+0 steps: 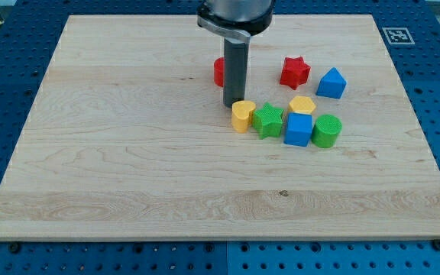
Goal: Push the yellow heart right a bit
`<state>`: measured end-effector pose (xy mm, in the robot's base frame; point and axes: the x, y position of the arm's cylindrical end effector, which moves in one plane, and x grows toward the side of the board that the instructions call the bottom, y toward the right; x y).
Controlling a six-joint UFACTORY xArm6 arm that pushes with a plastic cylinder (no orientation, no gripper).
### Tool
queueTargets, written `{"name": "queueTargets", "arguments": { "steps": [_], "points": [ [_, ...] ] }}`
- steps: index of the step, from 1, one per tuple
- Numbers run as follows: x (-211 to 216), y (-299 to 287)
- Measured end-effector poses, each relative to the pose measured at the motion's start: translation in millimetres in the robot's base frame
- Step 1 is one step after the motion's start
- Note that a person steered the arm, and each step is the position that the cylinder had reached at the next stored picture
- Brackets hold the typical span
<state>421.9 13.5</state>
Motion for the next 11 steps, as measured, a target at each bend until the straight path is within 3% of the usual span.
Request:
{"name": "queueTargets", "arguments": {
  "steps": [3, 5, 6, 8, 11],
  "points": [
    [40, -17],
    [13, -15],
    [20, -4],
    [64, 0],
    [88, 30]
  ]
}}
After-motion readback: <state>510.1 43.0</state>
